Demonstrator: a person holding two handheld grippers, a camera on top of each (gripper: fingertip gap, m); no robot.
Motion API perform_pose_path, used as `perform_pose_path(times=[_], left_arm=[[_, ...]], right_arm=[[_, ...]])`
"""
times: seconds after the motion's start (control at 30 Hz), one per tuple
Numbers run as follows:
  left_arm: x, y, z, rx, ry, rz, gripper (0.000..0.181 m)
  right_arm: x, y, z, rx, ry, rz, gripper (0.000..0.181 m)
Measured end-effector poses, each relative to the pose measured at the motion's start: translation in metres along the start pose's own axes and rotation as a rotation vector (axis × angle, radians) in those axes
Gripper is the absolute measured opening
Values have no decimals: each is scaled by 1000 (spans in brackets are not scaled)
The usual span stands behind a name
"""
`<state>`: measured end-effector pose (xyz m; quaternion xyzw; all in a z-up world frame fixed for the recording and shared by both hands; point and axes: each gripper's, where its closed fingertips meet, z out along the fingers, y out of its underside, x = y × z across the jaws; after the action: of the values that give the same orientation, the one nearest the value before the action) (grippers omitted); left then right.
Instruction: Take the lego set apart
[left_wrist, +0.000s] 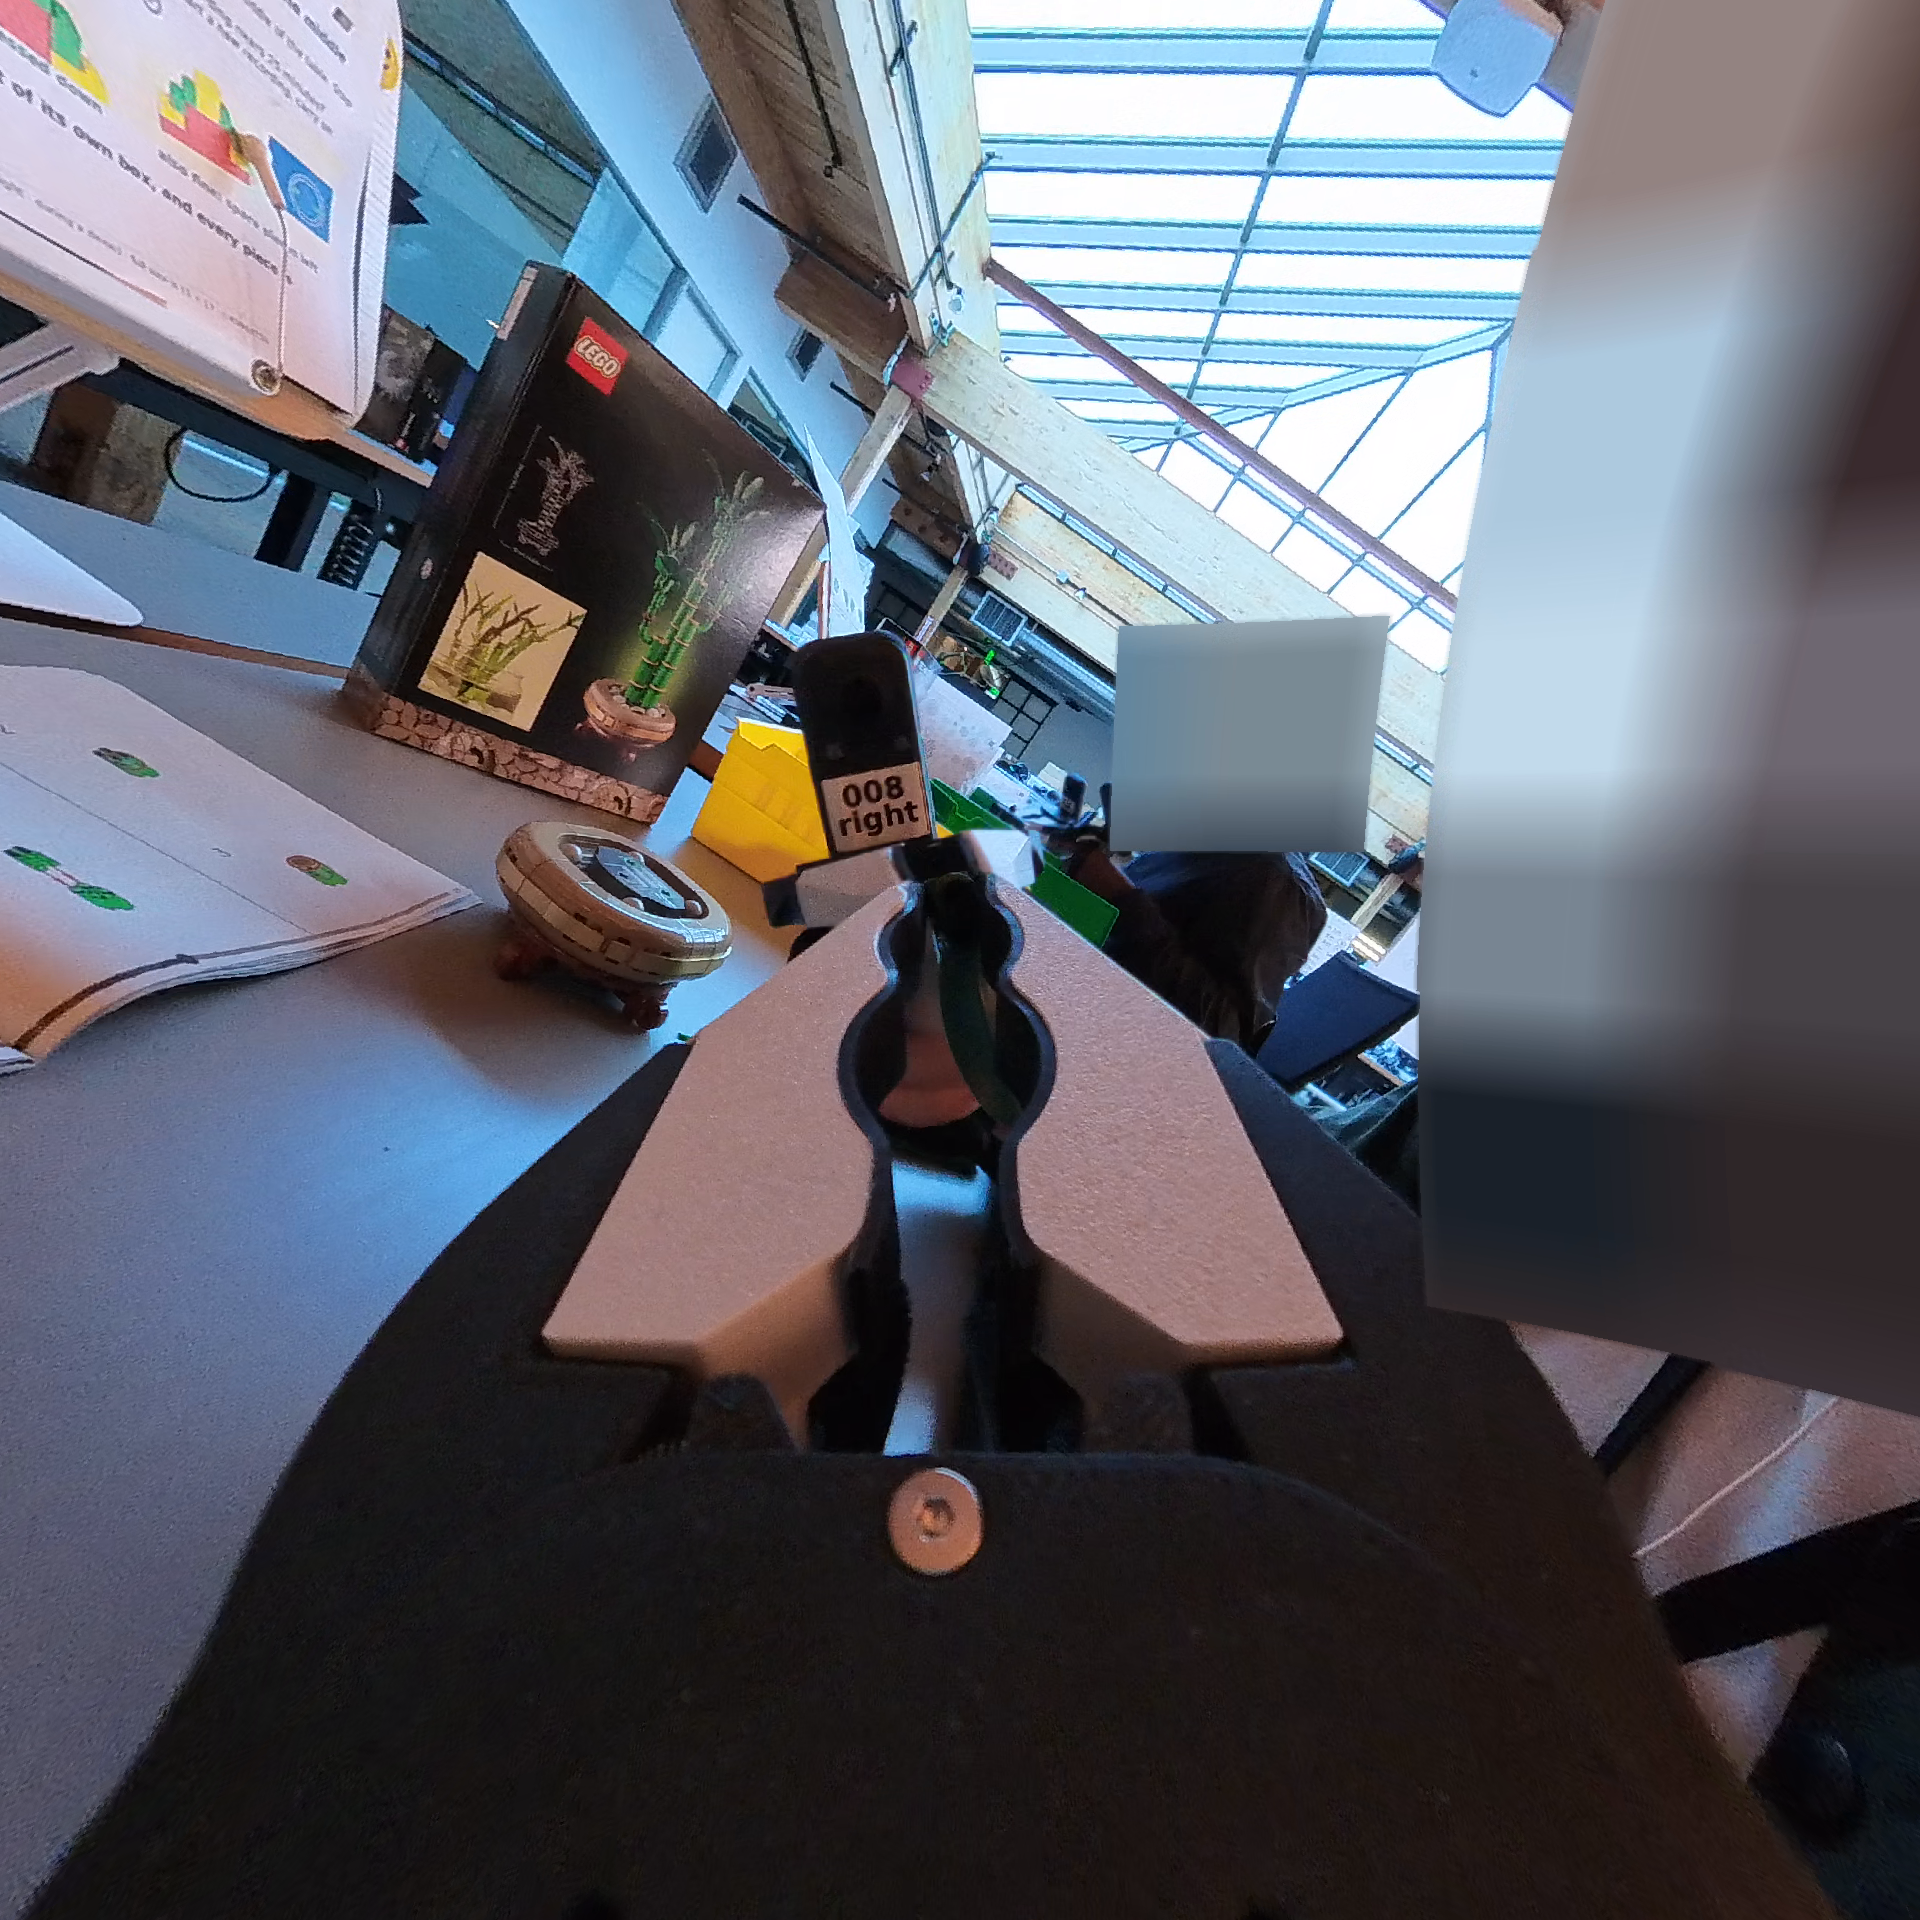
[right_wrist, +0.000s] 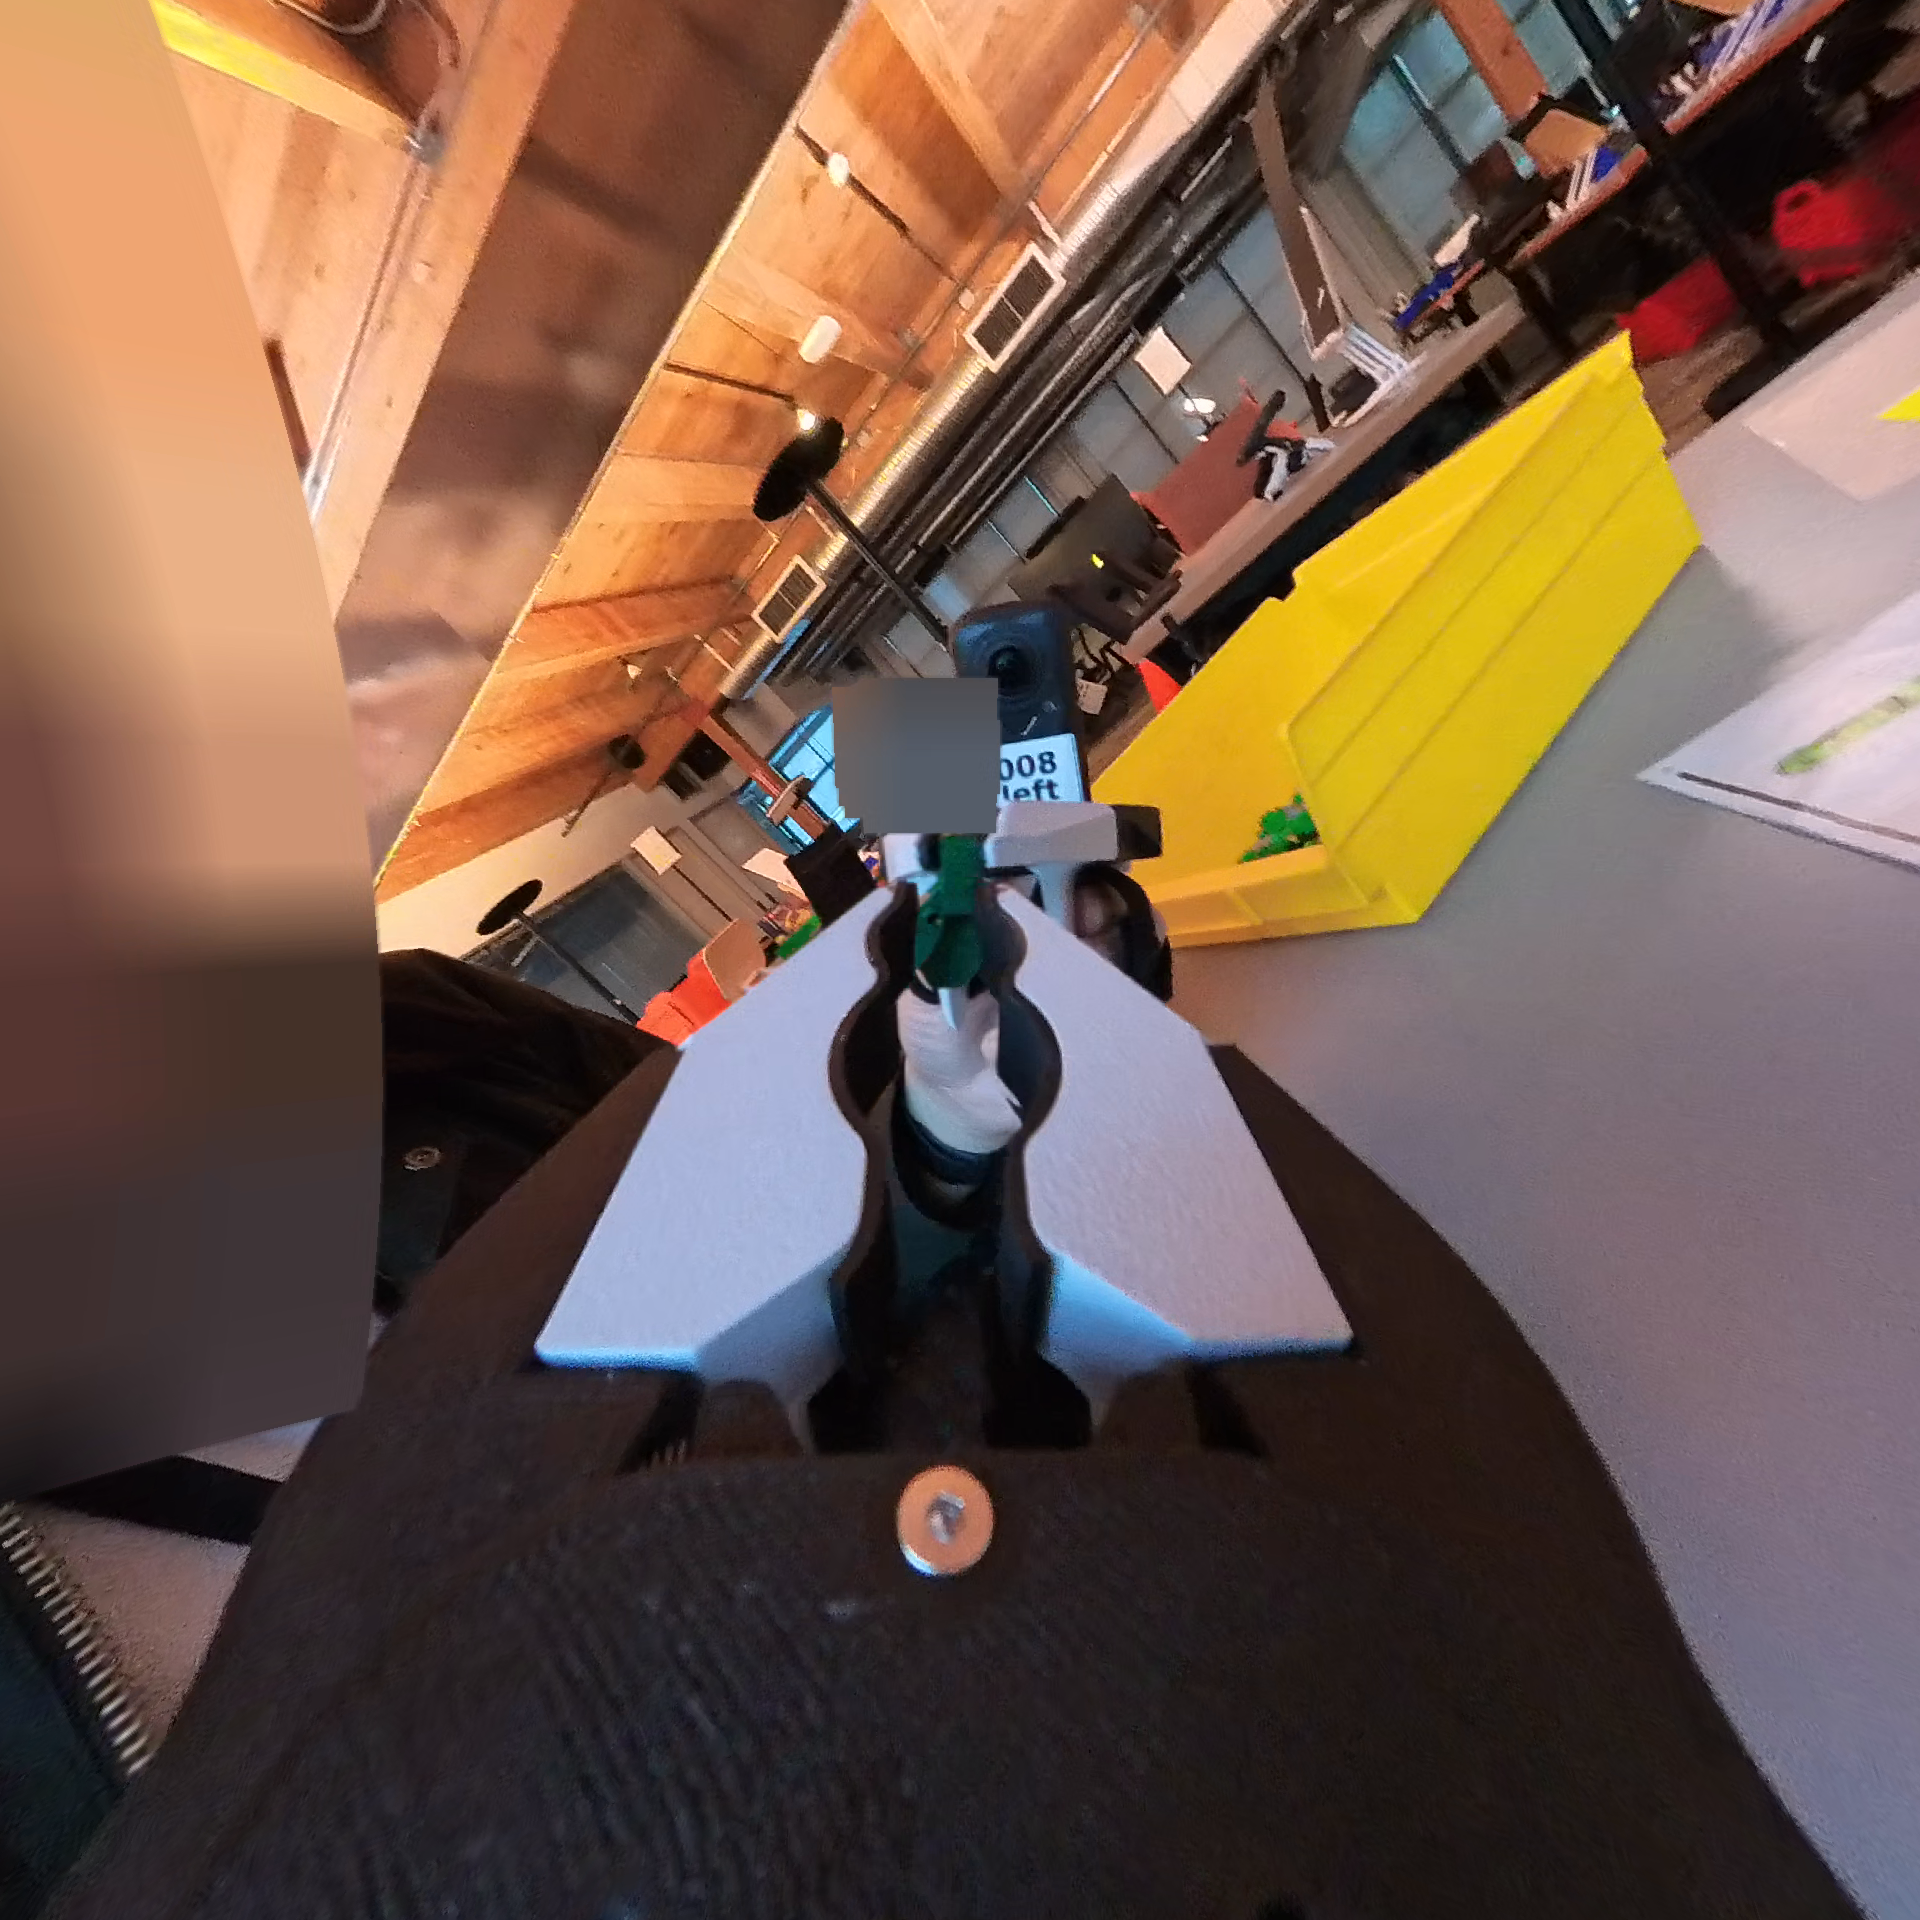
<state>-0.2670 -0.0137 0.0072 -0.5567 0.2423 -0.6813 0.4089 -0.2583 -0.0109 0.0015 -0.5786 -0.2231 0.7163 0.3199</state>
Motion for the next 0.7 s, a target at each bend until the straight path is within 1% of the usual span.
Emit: perform_pose_path(times=[0.03,0.17,0.3,0.4,0.47,0.57,0.63,0.7], left_arm=[[1,1,0,-3,0,7,8],[1,6,3,-31,-3,28,7],[1,9,5,-49,-11,37,7],[-1,11,6,-55,-21,39,7],[1,10,6,-51,3,14,8],[2,8,5,-34,44,-68,11],[-2,5,3,-15,34,-92,14],[-5,3,1,-6,12,-81,17]], right_arm=[[0,2,1,-7,-4,14,11],[3,6,4,-11,-31,104,11],[2,14,9,-49,-41,105,10],[3,14,9,-41,-46,122,8],[0,15,9,-44,-68,131,7],[-1,15,9,-53,-57,97,7],[-2,14,8,-54,-47,68,7],[0,11,6,-42,-24,43,7]])
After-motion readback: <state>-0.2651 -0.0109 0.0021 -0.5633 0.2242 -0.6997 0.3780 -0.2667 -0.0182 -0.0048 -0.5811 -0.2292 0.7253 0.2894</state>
